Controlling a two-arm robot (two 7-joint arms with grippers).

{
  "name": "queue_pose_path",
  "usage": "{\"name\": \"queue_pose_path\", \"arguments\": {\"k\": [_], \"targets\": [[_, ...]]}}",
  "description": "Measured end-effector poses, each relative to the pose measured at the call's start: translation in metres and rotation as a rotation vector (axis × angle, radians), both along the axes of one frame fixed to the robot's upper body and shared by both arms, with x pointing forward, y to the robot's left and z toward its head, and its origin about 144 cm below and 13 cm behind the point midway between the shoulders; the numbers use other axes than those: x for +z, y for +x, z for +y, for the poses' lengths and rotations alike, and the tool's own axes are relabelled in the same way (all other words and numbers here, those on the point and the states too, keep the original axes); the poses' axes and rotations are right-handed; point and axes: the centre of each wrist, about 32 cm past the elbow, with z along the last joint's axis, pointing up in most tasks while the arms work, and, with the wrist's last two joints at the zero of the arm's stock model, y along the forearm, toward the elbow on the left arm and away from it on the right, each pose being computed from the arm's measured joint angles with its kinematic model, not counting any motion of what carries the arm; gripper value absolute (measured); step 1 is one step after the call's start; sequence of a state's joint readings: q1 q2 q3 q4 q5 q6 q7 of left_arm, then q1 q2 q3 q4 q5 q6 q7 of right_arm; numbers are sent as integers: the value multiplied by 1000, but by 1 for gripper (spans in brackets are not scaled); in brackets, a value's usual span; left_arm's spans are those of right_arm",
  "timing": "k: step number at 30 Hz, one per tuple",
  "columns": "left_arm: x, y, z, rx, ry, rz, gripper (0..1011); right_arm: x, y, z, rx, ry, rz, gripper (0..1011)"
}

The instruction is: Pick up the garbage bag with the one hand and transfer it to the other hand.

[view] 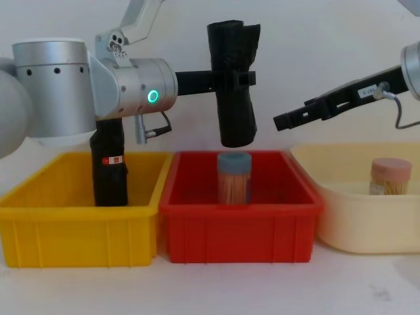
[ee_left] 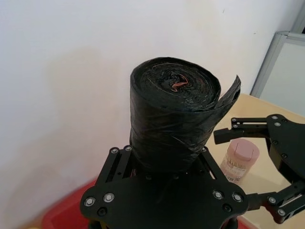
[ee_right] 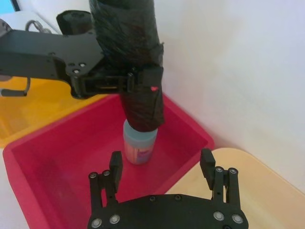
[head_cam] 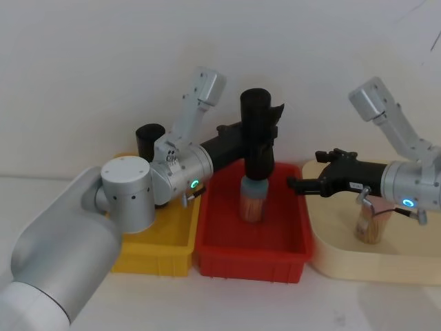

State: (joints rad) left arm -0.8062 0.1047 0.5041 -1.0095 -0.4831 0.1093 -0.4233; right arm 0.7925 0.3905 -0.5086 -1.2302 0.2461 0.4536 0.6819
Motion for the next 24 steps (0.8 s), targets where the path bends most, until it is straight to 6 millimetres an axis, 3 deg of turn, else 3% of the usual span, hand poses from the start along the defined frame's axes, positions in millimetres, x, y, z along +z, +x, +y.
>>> {"name": "queue_pose_path", "arguments": {"k": [24], "targets": [[4,2,-3,-28,-70,29,402,2,7,19,35,24,-21,1000]]}}
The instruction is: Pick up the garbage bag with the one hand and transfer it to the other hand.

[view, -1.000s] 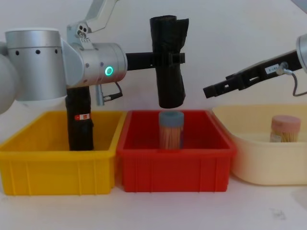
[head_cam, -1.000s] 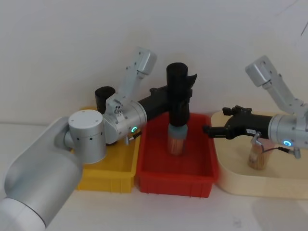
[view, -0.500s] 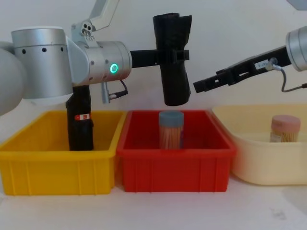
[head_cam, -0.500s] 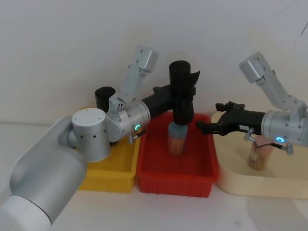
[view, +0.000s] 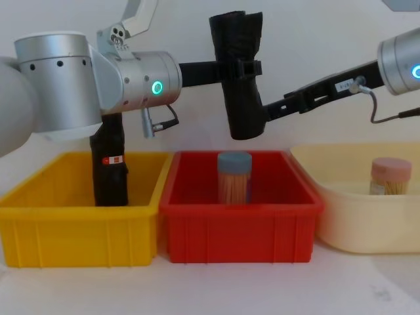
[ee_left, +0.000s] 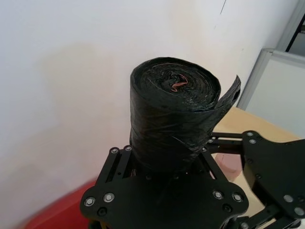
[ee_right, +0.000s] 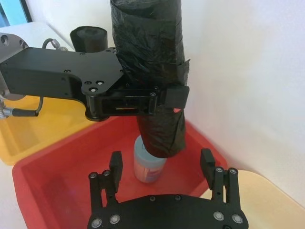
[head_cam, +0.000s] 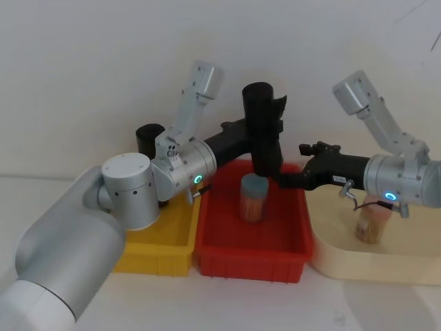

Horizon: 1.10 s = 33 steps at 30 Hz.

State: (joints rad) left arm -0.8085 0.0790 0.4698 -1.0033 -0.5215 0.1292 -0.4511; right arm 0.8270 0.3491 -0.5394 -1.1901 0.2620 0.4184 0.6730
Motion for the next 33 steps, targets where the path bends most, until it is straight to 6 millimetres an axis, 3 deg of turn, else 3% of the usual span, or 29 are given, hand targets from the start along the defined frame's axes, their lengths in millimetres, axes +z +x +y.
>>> {"name": "queue_pose_path", "arguments": {"k": [33], "targets": [[9,-9,2,-49,-106,73,402,-6,12,18,-10,24,3,1000]]}}
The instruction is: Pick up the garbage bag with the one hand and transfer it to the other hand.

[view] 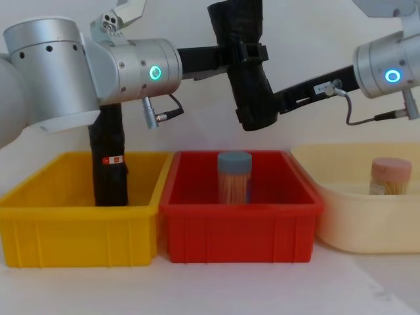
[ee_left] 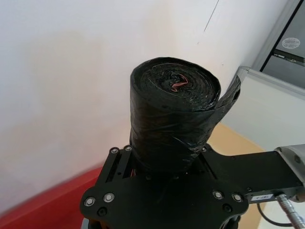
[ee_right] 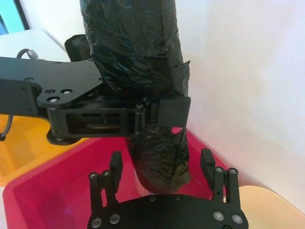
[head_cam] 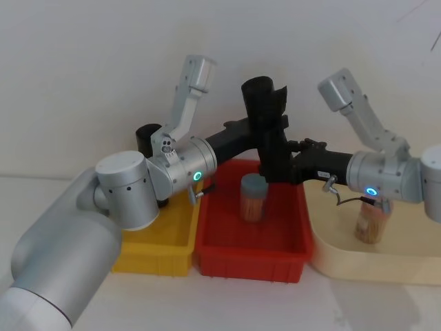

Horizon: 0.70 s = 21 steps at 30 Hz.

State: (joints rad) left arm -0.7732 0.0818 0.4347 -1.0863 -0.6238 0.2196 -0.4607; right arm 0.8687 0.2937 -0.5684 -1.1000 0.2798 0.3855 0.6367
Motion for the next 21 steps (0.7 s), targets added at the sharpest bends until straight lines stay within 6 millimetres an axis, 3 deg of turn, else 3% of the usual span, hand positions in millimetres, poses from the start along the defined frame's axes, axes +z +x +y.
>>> {"name": "queue_pose_path", "arguments": {"k": [18,21], "targets": [[1,-1,1,-5,-8,8,402,-4,15,12,-6,19,6,1000],[1,-1,1,-5,-9,8,402,-4,16,14,-7,21,7,947]]}}
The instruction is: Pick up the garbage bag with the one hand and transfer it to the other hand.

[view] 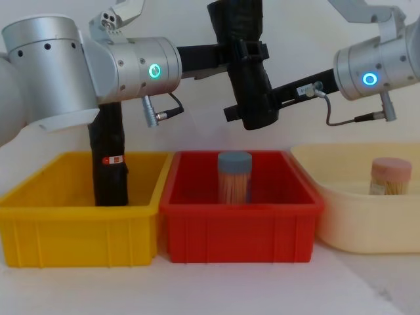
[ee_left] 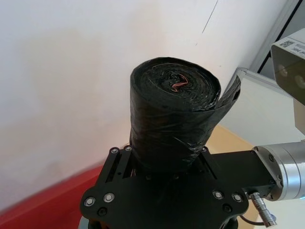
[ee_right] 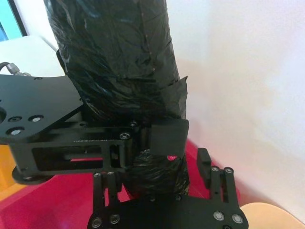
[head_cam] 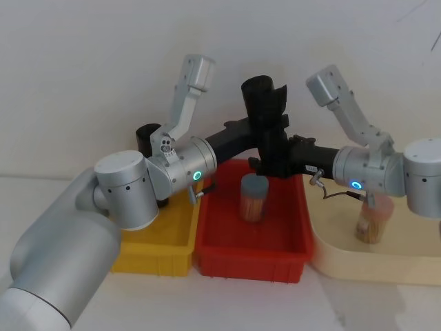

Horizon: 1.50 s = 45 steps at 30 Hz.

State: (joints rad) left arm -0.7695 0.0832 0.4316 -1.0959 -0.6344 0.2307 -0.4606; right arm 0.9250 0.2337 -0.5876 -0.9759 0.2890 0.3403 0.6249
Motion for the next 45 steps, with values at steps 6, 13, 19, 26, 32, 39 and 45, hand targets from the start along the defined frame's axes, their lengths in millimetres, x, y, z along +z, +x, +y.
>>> {"name": "queue_pose_path", "arguments": {"k": [6,13,19,26,32,39,45], "targets": [[0,0,0,0,-1,1,402,-1,2,2,0,3,1,792],[0,0,0,0,-1,1,404,-1,4,4,-1,5,2,581],[0,0,0,-2,-2,1,555,-1,4,4,-3,5,2,532],[0,0,0,-2,-2,1,761,-2,3,1,-19,4,1,517],[0,0,0,-2,-2,1,935,-3,0,-4,-49,2,5,517],[0,0,0,-2,-2,2,1001,-7,-5,-19,-119,-3,15,517],[0,0,0,-2,-2,2,1001,-9,-11,-36,-205,-9,17,517]]}}
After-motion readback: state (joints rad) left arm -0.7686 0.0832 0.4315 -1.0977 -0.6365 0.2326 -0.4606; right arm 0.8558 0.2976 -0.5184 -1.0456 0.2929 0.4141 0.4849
